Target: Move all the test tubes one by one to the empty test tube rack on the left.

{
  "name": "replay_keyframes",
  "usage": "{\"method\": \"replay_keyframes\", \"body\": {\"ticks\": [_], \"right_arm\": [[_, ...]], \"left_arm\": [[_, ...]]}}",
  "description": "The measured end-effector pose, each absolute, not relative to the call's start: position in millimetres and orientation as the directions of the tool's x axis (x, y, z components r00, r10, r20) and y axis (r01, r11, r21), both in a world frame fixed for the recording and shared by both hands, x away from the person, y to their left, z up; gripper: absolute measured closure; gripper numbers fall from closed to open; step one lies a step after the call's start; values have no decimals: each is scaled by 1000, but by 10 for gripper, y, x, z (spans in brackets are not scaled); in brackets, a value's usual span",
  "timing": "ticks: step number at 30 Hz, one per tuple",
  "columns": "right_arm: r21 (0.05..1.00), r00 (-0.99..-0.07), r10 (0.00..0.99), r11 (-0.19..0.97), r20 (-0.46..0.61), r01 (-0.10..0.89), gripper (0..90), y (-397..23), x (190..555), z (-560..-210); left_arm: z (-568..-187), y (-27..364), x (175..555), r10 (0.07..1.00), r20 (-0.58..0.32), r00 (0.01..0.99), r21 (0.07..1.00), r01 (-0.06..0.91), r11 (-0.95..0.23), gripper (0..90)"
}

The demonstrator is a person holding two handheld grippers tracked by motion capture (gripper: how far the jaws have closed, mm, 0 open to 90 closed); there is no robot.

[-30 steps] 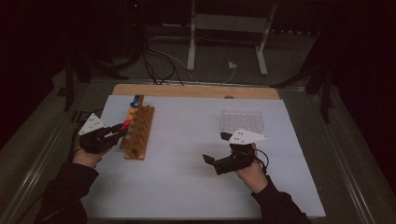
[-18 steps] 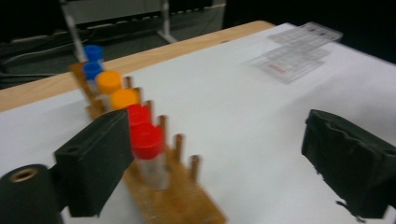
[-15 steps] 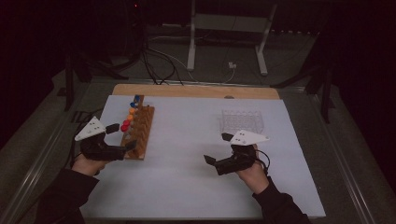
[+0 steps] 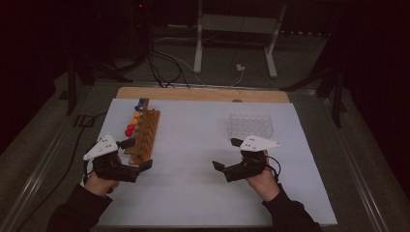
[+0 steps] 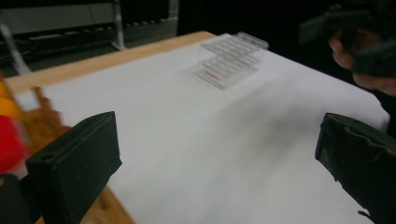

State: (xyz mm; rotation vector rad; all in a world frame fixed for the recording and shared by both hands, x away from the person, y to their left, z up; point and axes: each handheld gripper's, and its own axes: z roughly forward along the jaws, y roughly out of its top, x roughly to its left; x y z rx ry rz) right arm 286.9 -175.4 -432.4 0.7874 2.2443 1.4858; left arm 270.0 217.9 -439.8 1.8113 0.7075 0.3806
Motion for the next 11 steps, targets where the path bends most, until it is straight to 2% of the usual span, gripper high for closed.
{"method": "replay_keyframes", "body": {"ticks": [3,11], "right_arm": [[919,-790,613,297,26,261,0,-1759,2875,-4332],[922,-792,610,292,25,254,0,-1754,2860,-4324]], "left_arm": [[-4502,2067,2650,609,-91,788,930,286,-231,7],[-4793,1814,2595,581,-38,813,910,268,-316,8]]}}
